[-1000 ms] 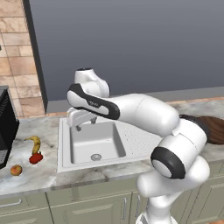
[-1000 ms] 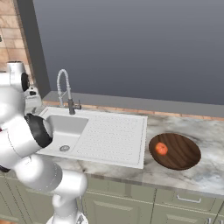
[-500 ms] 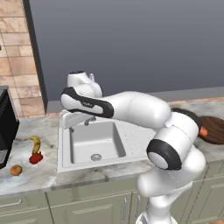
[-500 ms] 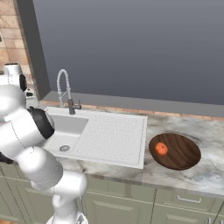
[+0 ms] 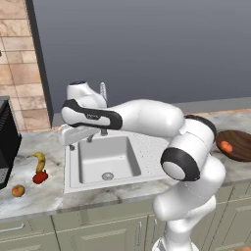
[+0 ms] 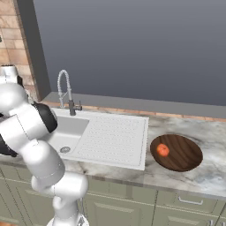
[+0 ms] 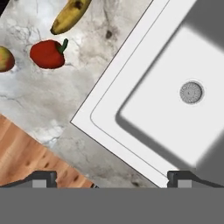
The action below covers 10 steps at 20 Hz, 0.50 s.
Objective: There is a mixed pile of frozen fruits and vegetables on the counter. Locate all the frozen vegetables and place the items in a bowl on the counter. Take all the frozen fruits and defrost them in a running sink.
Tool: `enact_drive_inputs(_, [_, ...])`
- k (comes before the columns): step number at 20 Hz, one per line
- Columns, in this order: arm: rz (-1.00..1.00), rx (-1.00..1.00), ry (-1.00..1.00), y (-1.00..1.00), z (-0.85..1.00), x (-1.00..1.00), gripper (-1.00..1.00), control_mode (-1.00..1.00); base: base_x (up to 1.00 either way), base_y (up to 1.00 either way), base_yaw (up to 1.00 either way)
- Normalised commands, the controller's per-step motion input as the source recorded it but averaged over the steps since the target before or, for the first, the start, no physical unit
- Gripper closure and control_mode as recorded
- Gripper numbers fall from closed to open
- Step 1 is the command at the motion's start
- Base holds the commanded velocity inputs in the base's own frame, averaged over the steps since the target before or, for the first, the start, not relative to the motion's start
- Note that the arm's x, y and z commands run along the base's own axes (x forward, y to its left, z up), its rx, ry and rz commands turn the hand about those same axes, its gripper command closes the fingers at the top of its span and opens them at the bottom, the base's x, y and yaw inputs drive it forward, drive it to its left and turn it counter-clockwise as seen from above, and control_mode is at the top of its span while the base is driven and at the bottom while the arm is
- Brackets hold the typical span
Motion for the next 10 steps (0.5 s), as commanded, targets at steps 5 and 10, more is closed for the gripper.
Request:
enact_drive_inputs(5, [-0.10,0.00,0.07,0.21,-0.06,0.00,-1.00,-1.00,0.00,0.00,0.00])
enact_drive_inputs(10, [-0.14,0.01,0.06,0.23,-0.04,0.00,-1.00,-1.00,0.00,0.00,0.00])
